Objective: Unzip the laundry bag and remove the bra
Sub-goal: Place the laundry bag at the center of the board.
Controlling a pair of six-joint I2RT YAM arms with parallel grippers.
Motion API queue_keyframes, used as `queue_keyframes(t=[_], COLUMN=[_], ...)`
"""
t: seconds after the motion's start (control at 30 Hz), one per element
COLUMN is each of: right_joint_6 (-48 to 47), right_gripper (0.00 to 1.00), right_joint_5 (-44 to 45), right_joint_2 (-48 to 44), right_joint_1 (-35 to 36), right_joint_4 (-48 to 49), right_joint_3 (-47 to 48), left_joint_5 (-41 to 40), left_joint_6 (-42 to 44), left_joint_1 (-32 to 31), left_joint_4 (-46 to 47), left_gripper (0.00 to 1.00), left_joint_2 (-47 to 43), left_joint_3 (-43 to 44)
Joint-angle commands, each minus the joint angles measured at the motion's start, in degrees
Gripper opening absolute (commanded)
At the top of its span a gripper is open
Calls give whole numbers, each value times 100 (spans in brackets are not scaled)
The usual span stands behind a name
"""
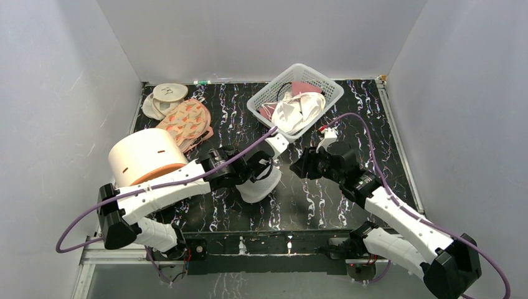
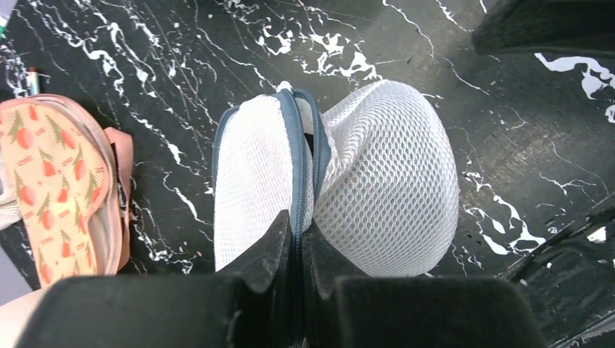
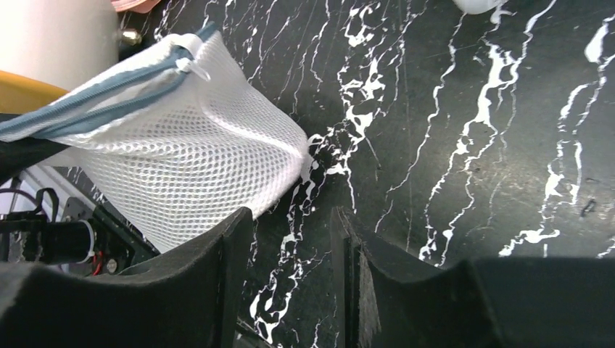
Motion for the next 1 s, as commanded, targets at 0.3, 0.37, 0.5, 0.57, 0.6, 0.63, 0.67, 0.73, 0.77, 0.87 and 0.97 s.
queue_keyframes(t=[0.3, 0.37, 0.5, 0.57, 0.6, 0.63, 0.67, 0.73, 0.77, 0.87, 0.97], right_joint_6=[-54, -54, -54, -63, -69, -78, -92, -134, -159, -272, -386], right_gripper=[47, 50, 57, 59, 60, 61, 62, 64, 65, 70, 76], right_joint_5=[1014, 1183, 1477, 1525, 1533, 1531, 1518, 1474, 1439, 1309, 1077], right_joint_2=[-757, -956, -1351, -1459, -1489, -1503, -1500, -1468, -1445, -1391, -1360], right_joint_1=[-12, -10, -15, -18, -11, -10, -17, -10, -14, -15, -13], right_joint_4=[-352, -458, -660, -718, -736, -758, -776, -809, -822, -857, -854], right_joint_3=[331, 353, 380, 382, 383, 395, 410, 445, 470, 556, 649], left_joint_5=[381, 607, 824, 900, 940, 924, 922, 930, 943, 999, 1086], left_joint_6=[-118, -208, -338, -355, -373, -389, -407, -450, -484, -638, -958], left_joint_1=[-329, -334, -334, -334, -334, -329, -329, -322, -304, -232, -59], left_joint_4=[-136, 16, 197, 358, 432, 525, 624, 776, 829, 893, 836], left_gripper=[16, 24, 43, 53, 58, 64, 69, 78, 81, 88, 94], left_joint_2=[777, 777, 607, 401, 274, 154, 55, -193, -276, -452, -569], left_joint_3=[547, 439, 344, 271, 230, 189, 156, 114, 116, 116, 13])
